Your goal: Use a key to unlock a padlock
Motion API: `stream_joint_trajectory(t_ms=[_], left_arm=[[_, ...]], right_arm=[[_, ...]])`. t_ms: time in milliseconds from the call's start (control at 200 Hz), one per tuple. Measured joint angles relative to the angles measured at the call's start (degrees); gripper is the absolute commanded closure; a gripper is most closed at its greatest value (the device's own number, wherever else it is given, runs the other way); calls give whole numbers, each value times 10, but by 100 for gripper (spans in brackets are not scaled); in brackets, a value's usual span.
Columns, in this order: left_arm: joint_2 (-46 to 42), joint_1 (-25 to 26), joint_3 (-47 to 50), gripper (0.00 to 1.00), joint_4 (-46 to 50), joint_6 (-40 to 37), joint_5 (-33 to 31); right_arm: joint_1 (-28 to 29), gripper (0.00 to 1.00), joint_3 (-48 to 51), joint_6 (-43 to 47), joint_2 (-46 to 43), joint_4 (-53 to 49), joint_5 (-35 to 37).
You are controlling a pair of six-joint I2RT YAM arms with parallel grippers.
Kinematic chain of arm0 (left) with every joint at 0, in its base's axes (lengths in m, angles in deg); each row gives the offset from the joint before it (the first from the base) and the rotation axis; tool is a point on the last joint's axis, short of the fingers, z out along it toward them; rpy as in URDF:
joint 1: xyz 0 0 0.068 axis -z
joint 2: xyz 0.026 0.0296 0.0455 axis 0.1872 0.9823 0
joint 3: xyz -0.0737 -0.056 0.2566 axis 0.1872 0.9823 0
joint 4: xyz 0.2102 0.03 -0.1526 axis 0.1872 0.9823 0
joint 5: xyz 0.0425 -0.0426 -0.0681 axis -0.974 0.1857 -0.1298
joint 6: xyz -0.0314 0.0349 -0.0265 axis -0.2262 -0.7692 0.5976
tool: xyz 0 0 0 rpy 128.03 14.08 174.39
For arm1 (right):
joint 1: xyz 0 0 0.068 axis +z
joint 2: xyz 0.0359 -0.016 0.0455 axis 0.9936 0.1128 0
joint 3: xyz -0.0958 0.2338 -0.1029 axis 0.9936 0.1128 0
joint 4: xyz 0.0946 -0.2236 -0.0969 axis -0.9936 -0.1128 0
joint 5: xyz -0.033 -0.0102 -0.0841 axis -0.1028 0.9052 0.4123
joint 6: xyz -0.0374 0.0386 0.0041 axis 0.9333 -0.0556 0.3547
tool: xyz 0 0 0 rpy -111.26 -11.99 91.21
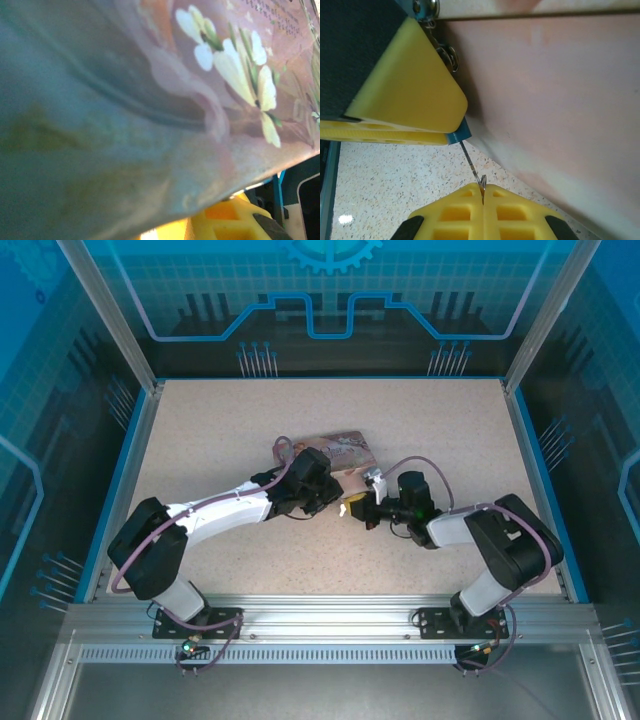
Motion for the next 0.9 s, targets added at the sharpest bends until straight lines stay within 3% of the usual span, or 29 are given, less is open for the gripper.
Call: stream_joint_trajectory(t_ms=[900], left_arm=[[0, 0, 1, 97, -3, 0, -11]], right_arm=[[-7, 100, -6, -16, -3, 7, -2]])
